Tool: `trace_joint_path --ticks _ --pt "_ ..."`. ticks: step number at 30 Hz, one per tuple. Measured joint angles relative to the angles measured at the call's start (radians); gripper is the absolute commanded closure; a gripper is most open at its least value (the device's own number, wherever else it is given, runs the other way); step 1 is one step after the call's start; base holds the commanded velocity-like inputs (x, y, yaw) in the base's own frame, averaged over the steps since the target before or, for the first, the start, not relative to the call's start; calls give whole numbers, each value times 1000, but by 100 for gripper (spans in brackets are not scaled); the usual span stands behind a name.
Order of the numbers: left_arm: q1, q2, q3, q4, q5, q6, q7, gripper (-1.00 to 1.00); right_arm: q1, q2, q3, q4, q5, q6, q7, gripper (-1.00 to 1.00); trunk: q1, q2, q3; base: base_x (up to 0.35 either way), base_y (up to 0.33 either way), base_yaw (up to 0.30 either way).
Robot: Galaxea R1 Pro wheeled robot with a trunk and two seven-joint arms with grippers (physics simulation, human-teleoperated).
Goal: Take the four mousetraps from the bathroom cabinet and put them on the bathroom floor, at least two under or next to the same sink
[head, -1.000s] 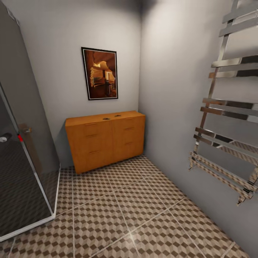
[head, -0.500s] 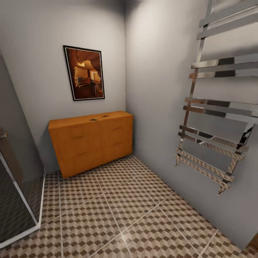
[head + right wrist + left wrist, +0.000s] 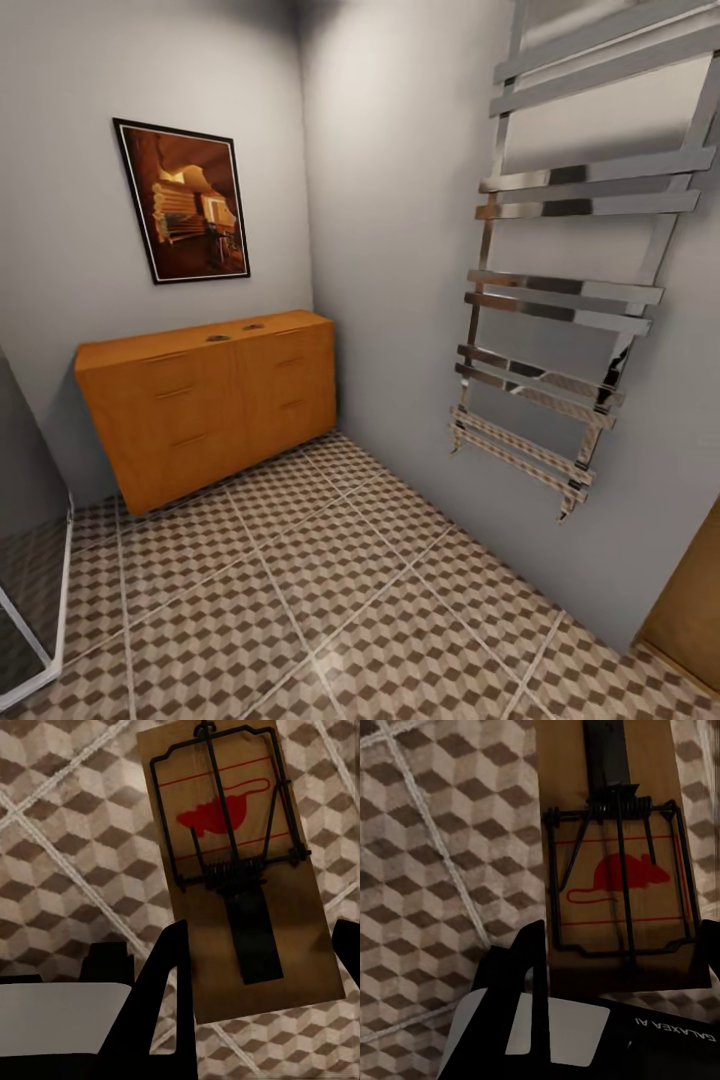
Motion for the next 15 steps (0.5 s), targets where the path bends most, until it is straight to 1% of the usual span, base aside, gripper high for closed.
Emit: trace_joint_path --ticks 5,9,15 --pt "0 -1 0 0 0 -9 0 100 0 -2 0 0 0 0 0 100 0 0 0 0 0 -250" --pt "0 -1 0 3 4 -87 1 100 0 -2 0 0 0 0 0 100 0 0 0 0 0 -251" --pt "0 -2 0 5 6 -112 2 100 0 -3 0 0 0 1 3 100 0 0 0 0 0 -251"
